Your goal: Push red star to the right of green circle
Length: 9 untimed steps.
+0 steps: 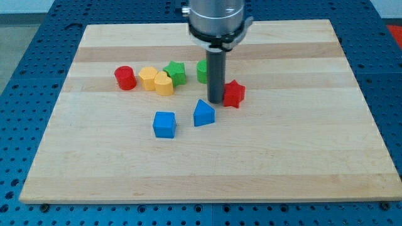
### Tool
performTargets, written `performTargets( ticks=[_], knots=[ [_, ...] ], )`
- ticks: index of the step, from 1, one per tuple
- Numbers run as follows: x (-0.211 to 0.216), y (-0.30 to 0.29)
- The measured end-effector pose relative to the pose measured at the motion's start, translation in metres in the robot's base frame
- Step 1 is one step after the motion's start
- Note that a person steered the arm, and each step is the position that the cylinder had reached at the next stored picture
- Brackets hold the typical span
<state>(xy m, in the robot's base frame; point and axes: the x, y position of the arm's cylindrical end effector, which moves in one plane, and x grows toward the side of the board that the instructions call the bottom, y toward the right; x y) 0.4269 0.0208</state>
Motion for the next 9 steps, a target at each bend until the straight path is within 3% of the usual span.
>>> performTargets(
  ticks=[4, 7, 9],
  knots=[
    [0.009, 0.045],
    [0.033, 0.133],
    [-0.014, 0.144]
  ],
)
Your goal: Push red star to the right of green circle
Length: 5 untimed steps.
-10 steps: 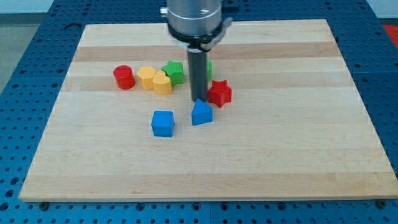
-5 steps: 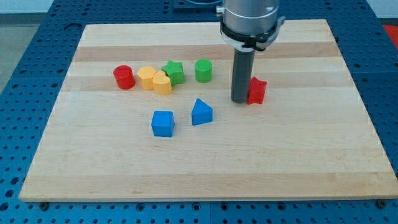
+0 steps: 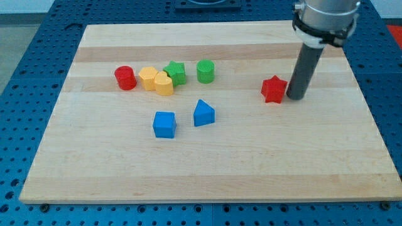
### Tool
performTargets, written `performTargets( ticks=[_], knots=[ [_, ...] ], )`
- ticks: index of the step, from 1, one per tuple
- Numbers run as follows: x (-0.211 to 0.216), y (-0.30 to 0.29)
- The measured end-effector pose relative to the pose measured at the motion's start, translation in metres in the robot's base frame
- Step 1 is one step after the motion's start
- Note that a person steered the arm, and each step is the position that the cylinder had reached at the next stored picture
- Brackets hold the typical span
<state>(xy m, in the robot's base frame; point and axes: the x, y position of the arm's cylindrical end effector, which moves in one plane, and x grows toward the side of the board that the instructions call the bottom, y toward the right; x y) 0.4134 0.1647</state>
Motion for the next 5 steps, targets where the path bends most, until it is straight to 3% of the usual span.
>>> performTargets(
  ticks=[2, 4, 5],
  knots=[
    [-0.042, -0.023],
    [0.011, 0.040],
    [0.028, 0.018]
  ],
)
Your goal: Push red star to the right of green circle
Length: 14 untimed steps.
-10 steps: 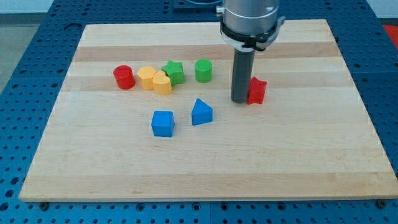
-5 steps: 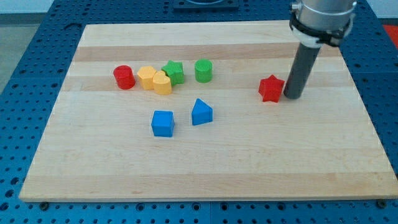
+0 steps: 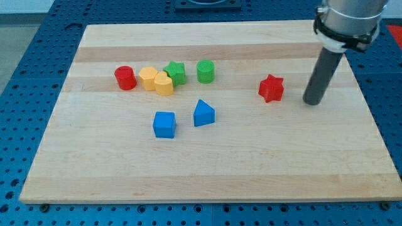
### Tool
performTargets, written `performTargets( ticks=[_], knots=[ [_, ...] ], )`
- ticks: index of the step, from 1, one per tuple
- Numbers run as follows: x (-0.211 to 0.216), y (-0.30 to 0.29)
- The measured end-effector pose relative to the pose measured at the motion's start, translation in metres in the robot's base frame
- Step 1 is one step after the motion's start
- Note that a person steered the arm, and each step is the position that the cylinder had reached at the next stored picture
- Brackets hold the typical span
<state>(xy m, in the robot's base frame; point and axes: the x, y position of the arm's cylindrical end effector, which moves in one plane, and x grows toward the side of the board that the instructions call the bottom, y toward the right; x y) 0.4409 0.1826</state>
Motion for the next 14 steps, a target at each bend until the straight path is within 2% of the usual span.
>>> performTargets(
  ticks=[2, 3, 5, 7, 8, 10, 11, 12, 13, 14],
  knots=[
    [-0.065, -0.049],
    [-0.073, -0.054],
    [-0.030, -0.014],
    [-0.004, -0.038],
    [-0.014, -0.056],
    [-0.066, -0.084],
    [-0.073, -0.093],
    [-0.074, -0.094],
    [-0.077, -0.068],
    [-0.092, -0.060]
  ],
)
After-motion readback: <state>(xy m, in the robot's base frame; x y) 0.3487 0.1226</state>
